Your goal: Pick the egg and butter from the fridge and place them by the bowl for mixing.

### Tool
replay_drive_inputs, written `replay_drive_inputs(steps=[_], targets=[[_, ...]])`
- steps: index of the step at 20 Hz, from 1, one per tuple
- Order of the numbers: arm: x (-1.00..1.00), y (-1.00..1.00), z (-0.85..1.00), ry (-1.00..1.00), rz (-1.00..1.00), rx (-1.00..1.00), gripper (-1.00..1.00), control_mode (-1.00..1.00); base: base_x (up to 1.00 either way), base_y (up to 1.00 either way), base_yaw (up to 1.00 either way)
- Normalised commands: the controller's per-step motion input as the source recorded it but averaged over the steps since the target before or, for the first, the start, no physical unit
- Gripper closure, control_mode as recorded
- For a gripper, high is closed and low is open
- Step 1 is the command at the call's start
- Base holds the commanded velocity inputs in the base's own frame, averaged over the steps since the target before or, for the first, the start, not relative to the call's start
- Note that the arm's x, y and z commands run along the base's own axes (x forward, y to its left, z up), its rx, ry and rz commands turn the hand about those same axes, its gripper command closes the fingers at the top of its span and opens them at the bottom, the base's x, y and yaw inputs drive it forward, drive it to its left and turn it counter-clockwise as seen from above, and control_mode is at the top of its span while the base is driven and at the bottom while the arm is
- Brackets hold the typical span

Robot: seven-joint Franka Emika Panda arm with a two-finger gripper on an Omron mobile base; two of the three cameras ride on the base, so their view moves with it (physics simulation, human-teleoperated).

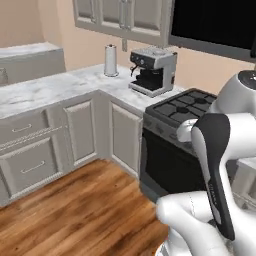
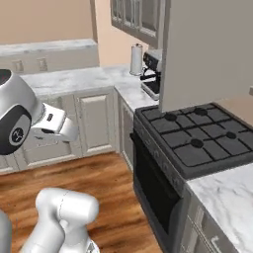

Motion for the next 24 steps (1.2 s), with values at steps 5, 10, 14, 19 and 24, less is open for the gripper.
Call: replay_drive_inputs(steps=[5, 10, 14, 19, 24], targets=[[0.0, 0.0, 0.0, 0.0, 0.0, 0.0, -1.0, 1.0, 0.58, 0.0, 0.88], [0.0, 0.0, 0.0, 0.0, 0.0, 0.0, -1.0, 1.0, 0.97, 0.0, 0.73], [0.0, 0.0, 0.0, 0.0, 0.0, 0.0, -1.0, 1.0, 1.0, 0.0, 0.47], [0.0, 0.0, 0.0, 0.0, 0.0, 0.0, -1.0, 1.0, 0.94, 0.0, 0.62], [0.0, 0.0, 0.0, 0.0, 0.0, 0.0, -1.0, 1.0, 0.46, 0.0, 0.94]])
